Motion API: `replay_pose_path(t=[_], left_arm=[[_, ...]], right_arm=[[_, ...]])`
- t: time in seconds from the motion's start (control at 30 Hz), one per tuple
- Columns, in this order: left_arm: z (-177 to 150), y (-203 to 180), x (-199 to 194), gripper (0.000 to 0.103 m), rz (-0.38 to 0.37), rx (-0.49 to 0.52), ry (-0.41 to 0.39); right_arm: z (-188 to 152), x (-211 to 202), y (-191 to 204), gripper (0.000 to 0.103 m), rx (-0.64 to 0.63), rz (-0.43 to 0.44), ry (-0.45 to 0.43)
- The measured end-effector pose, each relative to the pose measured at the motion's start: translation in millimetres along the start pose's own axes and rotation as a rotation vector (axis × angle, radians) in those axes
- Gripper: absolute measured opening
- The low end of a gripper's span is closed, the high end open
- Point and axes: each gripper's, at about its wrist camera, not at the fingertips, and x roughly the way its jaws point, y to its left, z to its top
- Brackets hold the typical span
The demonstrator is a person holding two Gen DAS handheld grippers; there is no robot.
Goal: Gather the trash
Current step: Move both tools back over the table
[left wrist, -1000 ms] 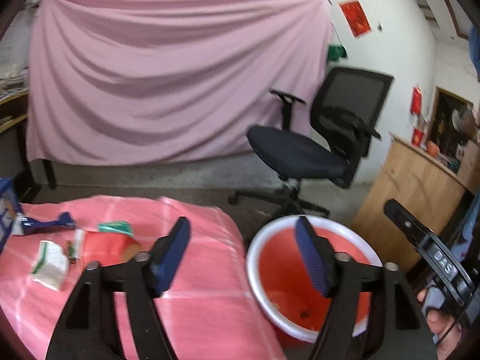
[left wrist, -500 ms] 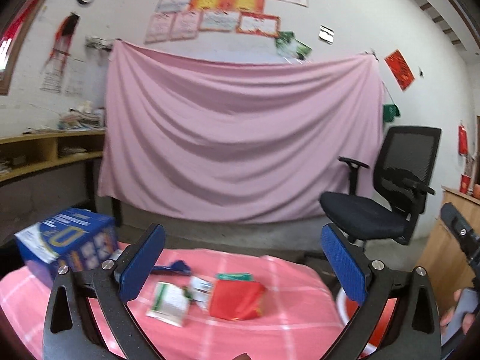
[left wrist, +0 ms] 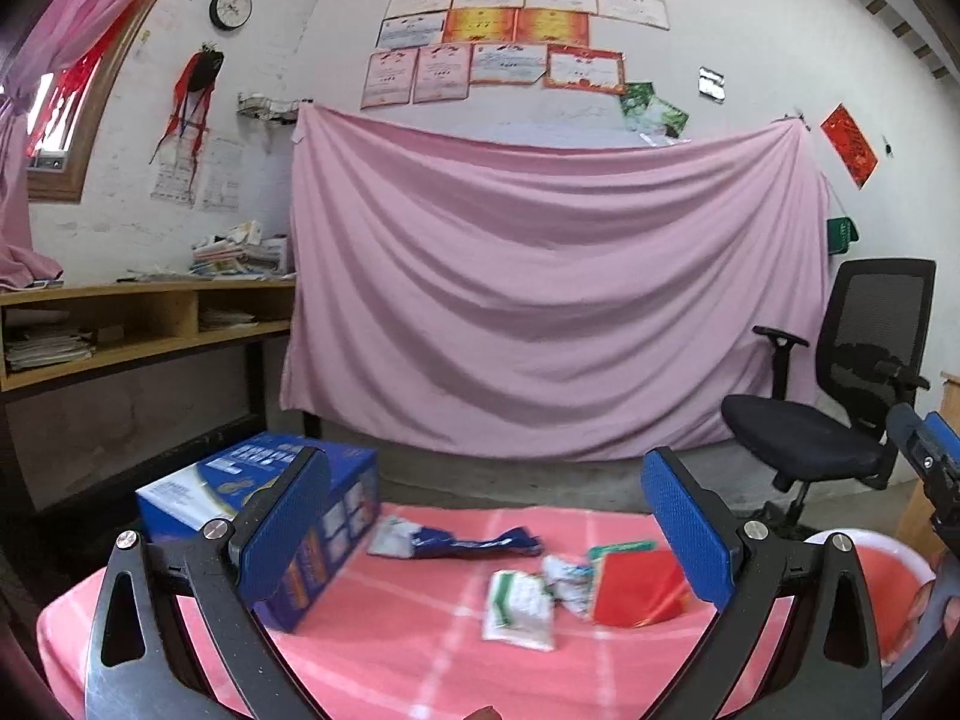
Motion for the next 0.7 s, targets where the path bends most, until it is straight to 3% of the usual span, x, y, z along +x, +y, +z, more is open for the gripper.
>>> replay_pose_path(t=[0.17,0.57,0.7], left_arm=[[-17.5,19.4,18.9,0.101,-0.002,-0.008,0.096],[-48.4,32.9,90.4,0.101,-0.059,-0.063,0.432],[-60.5,39.1,110.7,0.101,-0.055,-0.099,0.542]], right_arm=[[-13.6,26.4,12.7,0.103,-0.001,0.053,0.112],[-67.9,99.9,25.5,0.103,-0.038,0.054,0.458],[-78.2,114.6,16.5,0.103,0.019,0.034,0.532]])
